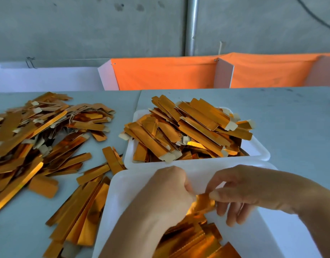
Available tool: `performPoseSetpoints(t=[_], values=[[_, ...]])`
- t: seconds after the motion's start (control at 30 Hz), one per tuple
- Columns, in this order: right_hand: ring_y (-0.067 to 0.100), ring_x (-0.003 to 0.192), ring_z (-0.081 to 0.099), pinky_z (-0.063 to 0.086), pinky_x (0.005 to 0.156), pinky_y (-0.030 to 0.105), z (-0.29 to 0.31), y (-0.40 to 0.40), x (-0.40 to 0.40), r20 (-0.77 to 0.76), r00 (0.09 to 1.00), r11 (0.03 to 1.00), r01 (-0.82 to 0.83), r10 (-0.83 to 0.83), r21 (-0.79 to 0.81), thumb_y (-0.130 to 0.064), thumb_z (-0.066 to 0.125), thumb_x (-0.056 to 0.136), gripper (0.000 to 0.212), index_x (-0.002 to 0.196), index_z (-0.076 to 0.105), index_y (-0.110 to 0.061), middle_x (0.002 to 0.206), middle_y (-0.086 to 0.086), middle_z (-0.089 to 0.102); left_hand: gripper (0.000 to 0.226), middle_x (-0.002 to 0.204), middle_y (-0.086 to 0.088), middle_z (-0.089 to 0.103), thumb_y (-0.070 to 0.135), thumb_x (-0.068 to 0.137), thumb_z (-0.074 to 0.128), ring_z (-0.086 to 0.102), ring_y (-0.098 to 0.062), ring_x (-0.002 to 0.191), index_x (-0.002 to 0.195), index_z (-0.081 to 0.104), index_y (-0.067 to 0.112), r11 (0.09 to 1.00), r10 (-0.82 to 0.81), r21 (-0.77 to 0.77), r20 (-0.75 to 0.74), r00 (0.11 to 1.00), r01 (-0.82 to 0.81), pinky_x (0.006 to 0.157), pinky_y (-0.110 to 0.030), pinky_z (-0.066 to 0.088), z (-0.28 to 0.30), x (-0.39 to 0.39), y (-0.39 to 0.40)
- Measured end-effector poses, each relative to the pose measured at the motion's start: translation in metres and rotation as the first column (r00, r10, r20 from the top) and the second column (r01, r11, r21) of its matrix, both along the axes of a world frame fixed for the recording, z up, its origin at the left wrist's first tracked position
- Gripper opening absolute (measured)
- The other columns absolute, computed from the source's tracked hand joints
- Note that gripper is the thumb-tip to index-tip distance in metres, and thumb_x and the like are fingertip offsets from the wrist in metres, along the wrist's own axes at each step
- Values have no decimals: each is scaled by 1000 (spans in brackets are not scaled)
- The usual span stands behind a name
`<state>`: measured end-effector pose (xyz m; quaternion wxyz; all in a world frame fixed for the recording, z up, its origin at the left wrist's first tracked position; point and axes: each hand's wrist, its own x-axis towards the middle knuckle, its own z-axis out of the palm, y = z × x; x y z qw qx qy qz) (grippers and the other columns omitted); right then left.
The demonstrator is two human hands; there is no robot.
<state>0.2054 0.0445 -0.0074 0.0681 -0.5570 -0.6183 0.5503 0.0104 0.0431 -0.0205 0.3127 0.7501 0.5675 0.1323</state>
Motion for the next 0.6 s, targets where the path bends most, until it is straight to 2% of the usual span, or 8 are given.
performPoseSetpoints(t=[0.07,0.13,0.2,0.27,0.37,0.47,0.6], values=[[11,59,62,48,57,18,4,2,6,-60,993,983,110,-102,148,-35,58,91,21,93,69,-17,69,0,66,7,77,15,57,31,91,58,52,1,63,86,58,35,1000,4,0,114,994,-4,46,-8,34,6,-5,2],[8,52,47,41,52,17,6,5,12,-138,962,923,267,-237,278,-47,56,84,36,83,67,-12,61,-1,52,2,86,19,62,37,90,58,57,3,75,90,58,39,997,72,9,240,968,-76,53,-9,37,10,-8,5],[9,53,44,38,52,18,6,5,15,-229,919,875,379,-319,301,-54,55,76,39,75,66,-17,64,0,50,5,88,21,65,36,90,59,60,5,80,94,60,40,986,149,17,384,911,-169,54,-9,43,12,-8,6],[9,57,50,40,51,18,6,4,14,-354,873,872,430,-335,235,-55,57,73,36,76,72,-22,75,2,60,11,89,22,66,33,90,59,57,12,83,98,60,40,977,163,47,455,875,-206,55,-1,42,12,-5,6],[12,57,57,41,43,17,7,3,12,-574,763,905,417,-297,86,-46,62,73,33,85,76,-18,87,9,69,15,93,22,65,32,93,55,60,5,86,105,61,40,973,137,107,441,887,-204,56,-1,42,11,-1,5],[14,62,64,47,45,19,10,4,10,-664,692,913,407,-284,34,-46,80,67,41,90,76,-12,83,10,69,18,92,21,64,31,94,52,60,5,86,108,63,38,971,97,163,389,916,-173,58,0,41,13,2,4],[14,59,66,53,47,20,10,4,6,-658,687,898,438,-308,36,-24,65,75,16,78,76,-13,72,14,68,23,92,21,66,40,88,58,60,4,87,111,65,38,976,26,189,377,926,-104,62,-5,42,16,4,1]])
